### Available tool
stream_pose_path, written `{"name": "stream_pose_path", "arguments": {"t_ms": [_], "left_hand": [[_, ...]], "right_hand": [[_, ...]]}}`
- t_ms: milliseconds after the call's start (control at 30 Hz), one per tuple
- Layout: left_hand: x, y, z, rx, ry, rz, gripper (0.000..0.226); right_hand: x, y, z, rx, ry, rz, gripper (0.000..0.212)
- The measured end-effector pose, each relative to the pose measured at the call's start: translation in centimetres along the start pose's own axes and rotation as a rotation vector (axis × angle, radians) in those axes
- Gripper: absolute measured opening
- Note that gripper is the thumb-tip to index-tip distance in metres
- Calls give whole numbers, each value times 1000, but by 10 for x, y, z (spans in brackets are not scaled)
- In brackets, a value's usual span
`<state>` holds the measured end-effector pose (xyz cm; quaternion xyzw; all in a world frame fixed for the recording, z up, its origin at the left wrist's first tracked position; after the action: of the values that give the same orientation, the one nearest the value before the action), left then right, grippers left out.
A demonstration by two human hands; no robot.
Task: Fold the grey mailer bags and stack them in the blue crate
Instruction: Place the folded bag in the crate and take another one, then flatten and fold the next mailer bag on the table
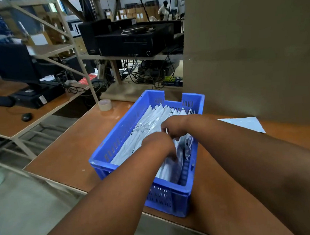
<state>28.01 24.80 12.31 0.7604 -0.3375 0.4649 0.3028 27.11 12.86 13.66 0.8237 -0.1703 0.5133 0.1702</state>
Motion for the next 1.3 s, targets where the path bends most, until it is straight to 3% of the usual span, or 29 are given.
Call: {"name": "stream_pose_path", "arguments": {"t_ms": [133, 300, 500, 800, 1000, 1133, 1300], "left_hand": [[36, 20, 12, -89, 192, 43, 61], [62, 57, 32, -308, 392, 87, 41], [82, 128, 68, -368, 475, 186, 25], [38, 233, 143, -388, 277, 285, 35], [-30, 268, 212, -501, 98, 277, 47], [-68, 264, 253, -441, 122, 330, 47], [-87, 264, 286, -479, 195, 422, 85]], "right_hand": [[21, 23, -28, -38, 117, -23, 23], [24, 92, -50, -124, 307, 172, 31], [-11, 206, -61, -361, 285, 192, 33], [-121, 342, -41, -419, 206, 320, 63], [-172, 387, 2, -360, 299, 379, 61], [-194, 396, 32, -304, 407, 405, 52], [-196, 401, 79, -189, 503, 402, 43]]}}
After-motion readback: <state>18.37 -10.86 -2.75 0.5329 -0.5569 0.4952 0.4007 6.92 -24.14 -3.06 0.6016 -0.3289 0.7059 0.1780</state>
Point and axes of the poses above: each hand's wrist, its own z-axis towards the middle knuckle, its own x-axis out of the back of the hand, y = z × x, the point moved 1 cm from there along z, towards the middle knuckle, and after that the axes turned 15 degrees about -x, right-handed, at the moved point
